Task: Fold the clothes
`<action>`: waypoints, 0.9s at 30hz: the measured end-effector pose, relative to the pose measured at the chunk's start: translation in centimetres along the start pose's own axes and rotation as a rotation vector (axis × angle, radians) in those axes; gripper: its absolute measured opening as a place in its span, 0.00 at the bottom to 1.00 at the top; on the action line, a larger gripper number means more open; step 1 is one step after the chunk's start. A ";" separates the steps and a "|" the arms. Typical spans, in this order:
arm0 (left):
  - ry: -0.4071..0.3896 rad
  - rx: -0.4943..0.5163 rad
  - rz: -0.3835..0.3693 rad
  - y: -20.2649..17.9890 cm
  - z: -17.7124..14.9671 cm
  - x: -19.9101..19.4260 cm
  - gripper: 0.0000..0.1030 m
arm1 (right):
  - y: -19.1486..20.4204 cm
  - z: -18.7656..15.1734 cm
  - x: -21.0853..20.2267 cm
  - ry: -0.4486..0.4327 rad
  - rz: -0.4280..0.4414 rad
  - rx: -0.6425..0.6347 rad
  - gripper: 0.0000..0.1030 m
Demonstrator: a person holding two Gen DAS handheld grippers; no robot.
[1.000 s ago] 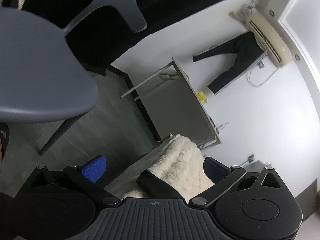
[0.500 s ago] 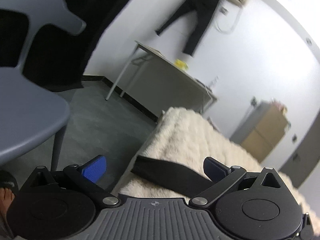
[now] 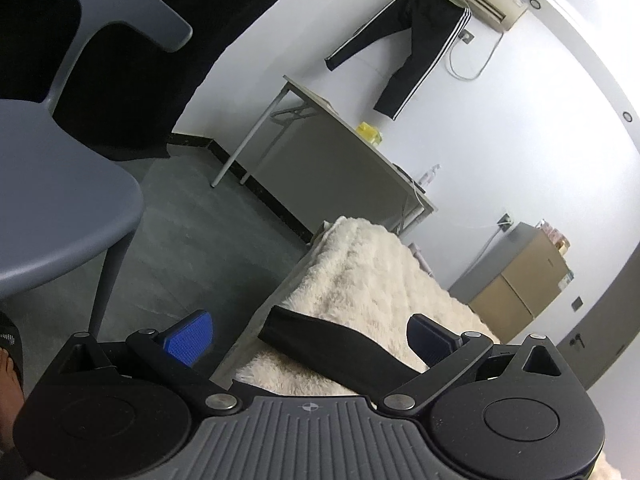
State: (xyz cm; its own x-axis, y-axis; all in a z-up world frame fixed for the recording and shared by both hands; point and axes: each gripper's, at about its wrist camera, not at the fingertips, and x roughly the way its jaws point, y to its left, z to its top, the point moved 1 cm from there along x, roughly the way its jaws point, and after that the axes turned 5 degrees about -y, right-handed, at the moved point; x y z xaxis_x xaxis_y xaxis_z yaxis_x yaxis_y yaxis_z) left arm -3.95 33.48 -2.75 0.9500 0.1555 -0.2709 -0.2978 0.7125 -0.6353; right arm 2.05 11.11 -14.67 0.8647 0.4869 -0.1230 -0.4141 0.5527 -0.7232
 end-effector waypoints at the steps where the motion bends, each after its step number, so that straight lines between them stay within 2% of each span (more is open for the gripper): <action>1: -0.003 -0.002 -0.002 0.0 0.1 0.0 1.00 | 0.4 1.2 -0.5 -0.034 0.051 0.016 0.82; 3: -0.003 -0.014 -0.002 0.2 0.3 0.3 1.00 | 0.9 3.3 -1.6 -0.098 0.129 0.040 0.82; 6: -0.002 -0.041 -0.002 0.8 0.6 0.5 1.00 | -0.1 4.7 -3.6 -0.179 0.155 0.056 0.87; 9: 0.000 -0.077 -0.010 1.3 0.8 0.7 1.00 | -2.3 4.9 -4.6 -0.225 0.128 0.061 0.94; 11: 0.000 -0.087 -0.011 1.4 0.9 0.7 1.00 | -5.6 4.4 -3.0 -0.213 0.072 0.084 0.96; 14: -0.012 -0.107 -0.009 1.8 1.0 0.5 1.00 | -9.1 2.8 -0.3 -0.127 -0.023 0.094 0.98; 17: -0.009 -0.148 -0.009 2.3 1.1 0.8 1.00 | -13.2 -0.2 3.1 0.007 -0.176 0.054 0.98; 19: 0.009 -0.175 -0.021 2.6 1.1 1.1 1.00 | -16.0 -3.0 6.0 0.125 -0.317 -0.023 0.98; 22: 0.023 -0.199 -0.030 2.9 1.0 1.3 1.00 | -17.8 -5.9 9.5 0.240 -0.426 -0.102 0.98; 24: 0.017 -0.197 -0.031 2.9 1.0 1.2 1.00 | -17.8 -7.2 11.8 0.308 -0.445 -0.128 0.99; 25: 0.014 -0.197 -0.032 2.9 1.0 1.2 1.00 | -17.0 -7.9 13.6 0.356 -0.434 -0.152 0.98; 27: 0.011 -0.209 -0.039 3.1 1.0 1.1 1.00 | -15.0 -7.6 15.8 0.383 -0.393 -0.189 0.96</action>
State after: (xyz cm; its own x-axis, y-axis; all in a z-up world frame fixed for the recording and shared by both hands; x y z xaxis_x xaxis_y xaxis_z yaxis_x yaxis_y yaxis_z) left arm -3.76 36.54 -4.27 0.9603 0.1225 -0.2505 -0.2753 0.5601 -0.7813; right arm 24.04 5.40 -10.92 0.9990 -0.0298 -0.0323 -0.0134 0.4949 -0.8688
